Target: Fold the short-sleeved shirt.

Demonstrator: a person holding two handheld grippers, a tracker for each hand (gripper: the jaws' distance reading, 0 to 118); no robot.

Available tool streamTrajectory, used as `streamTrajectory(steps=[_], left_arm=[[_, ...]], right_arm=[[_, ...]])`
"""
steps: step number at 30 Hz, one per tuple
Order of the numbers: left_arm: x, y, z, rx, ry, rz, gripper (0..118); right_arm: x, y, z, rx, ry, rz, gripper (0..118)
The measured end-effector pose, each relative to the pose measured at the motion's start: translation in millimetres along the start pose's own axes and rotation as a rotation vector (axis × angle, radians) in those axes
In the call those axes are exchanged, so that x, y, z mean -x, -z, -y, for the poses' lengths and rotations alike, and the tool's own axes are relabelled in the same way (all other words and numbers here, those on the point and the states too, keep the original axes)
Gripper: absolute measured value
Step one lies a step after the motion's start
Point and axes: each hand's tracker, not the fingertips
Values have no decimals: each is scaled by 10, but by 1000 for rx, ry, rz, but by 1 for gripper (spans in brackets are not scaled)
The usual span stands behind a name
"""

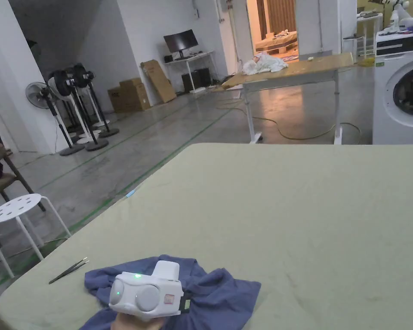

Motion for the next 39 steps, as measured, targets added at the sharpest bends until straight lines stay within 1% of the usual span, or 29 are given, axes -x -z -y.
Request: streamTrajectory(steps=[1,2,6,7,9,11,13,14,15,17,19,23,25,27,29,33,34,35,36,37,38,39], left_arm=[[29,-135,-92,-41,-52,37,0],[29,-252,-161,-97,-75,74,0],[-266,-665,-589,-256,-47,144,0],[-405,-758,-728,-285,-48,197,0],[-715,-916,-951,-368,-39,258,0],[-1184,-982,-1188,-401,40,341,0],[-1770,-998,-1246,-398,192,383,0],[-2095,-977,-1212,-388,269,420,0],[-2437,-919,-1163,-355,318,489,0],[-3018,-846,-999,-338,342,583,0],[-3621,-753,-762,-275,373,691,0],[-4770,-741,-11,-157,479,932,0],[-5188,-776,417,-59,516,1030,0],[-5472,-831,887,37,499,1084,0],[-5634,-845,1258,114,506,1148,0],[-5694,-876,1706,125,514,1134,1],[-5647,-873,1716,105,521,1135,13],[-5553,-882,1644,84,517,1158,27],[-5459,-922,1551,68,486,1198,57],[-5365,-976,1461,41,470,1174,79],[-5231,-1064,1340,-30,459,1128,90],[-5037,-1160,1184,-126,445,1095,90]], right_arm=[[-38,-34,-12,-10,8,6,0],[-68,-57,-19,-19,21,15,0],[-193,-167,-28,-59,57,46,0],[-204,-201,-38,-71,48,66,0],[-246,-264,-45,-82,30,95,0],[-295,-350,-56,-96,25,112,0],[-334,-455,-75,-111,36,127,0],[-366,-515,-69,-121,45,141,0],[-400,-572,-59,-128,52,157,0],[-466,-680,-44,-135,63,181,0],[-549,-789,-32,-144,78,216,0],[-677,-1041,-40,-156,79,288,0],[-733,-1176,-40,-160,65,329,0],[-775,-1301,-27,-163,49,367,0],[-789,-1381,-17,-162,48,383,0],[-826,-1399,38,-142,31,396,0],[-822,-1386,44,-140,27,396,0],[-817,-1365,42,-138,30,393,0],[-809,-1344,39,-136,35,385,0],[-763,-1305,21,-137,38,376,0],[-739,-1284,12,-141,36,364,0],[-718,-1263,-1,-145,29,348,0]])
